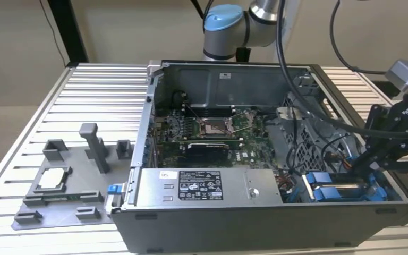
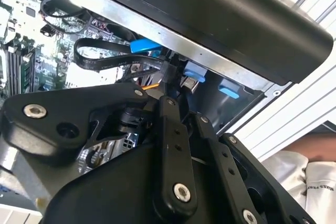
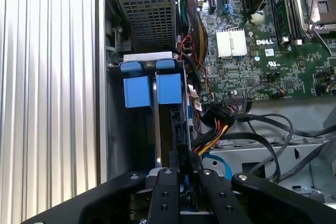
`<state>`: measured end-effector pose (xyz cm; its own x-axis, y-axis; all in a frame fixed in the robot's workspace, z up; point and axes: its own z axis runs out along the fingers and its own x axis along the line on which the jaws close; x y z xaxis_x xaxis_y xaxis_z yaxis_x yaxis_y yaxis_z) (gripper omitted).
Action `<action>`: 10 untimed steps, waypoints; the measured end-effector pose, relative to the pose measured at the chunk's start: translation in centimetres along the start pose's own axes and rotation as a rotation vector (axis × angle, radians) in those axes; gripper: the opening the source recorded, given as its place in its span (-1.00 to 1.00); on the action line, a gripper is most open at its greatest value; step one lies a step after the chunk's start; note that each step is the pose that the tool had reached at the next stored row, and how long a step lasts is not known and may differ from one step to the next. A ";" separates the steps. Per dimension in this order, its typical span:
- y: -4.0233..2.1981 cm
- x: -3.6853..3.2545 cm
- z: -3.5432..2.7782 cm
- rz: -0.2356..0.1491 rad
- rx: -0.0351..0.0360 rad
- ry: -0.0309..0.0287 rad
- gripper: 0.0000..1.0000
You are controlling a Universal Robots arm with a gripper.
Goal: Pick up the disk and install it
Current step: 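Insert the second disk wire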
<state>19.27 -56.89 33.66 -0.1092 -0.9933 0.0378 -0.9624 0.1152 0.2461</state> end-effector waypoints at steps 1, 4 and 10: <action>0.01 0.00 0.01 0.003 -0.0001 -0.0005 -1.00; 0.02 0.00 0.07 0.011 -0.0004 -0.0027 -1.00; 0.00 0.16 0.09 0.012 -0.0015 -0.0031 -1.00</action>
<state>19.23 -57.05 33.58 -0.1218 -0.9918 0.0379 -0.9606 0.1274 0.2471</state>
